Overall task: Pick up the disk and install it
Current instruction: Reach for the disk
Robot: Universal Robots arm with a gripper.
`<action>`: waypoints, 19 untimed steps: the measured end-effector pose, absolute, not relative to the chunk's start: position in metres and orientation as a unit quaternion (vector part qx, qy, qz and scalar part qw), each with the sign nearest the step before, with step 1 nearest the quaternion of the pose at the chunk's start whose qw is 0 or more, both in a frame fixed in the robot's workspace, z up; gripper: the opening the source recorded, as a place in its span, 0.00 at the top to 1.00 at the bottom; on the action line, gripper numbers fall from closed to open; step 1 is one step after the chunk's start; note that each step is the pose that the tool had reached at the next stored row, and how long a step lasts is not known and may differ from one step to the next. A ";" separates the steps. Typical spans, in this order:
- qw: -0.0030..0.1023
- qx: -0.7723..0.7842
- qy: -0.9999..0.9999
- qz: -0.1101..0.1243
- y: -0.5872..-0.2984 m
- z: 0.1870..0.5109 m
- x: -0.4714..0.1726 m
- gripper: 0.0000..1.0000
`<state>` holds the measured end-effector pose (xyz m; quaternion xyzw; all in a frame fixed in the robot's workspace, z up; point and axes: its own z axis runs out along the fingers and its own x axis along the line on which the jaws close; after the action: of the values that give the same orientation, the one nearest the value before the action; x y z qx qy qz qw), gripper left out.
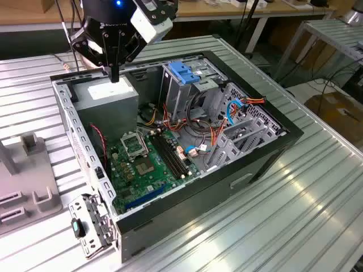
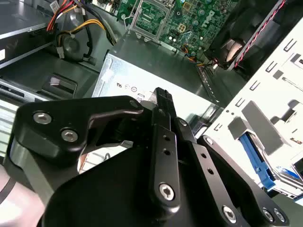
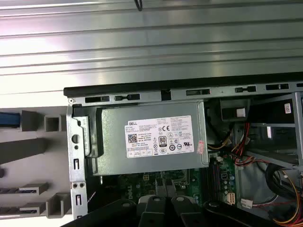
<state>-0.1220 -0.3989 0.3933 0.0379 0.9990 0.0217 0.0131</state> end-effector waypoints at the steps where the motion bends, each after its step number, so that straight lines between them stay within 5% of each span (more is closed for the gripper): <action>1: 0.013 0.038 0.999 0.022 -0.399 0.393 -0.122 0.89; 19: 0.013 0.038 0.999 0.022 -0.399 0.393 -0.130 0.89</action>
<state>-0.1298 -0.3989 0.3930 0.0378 0.9990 0.0217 0.0131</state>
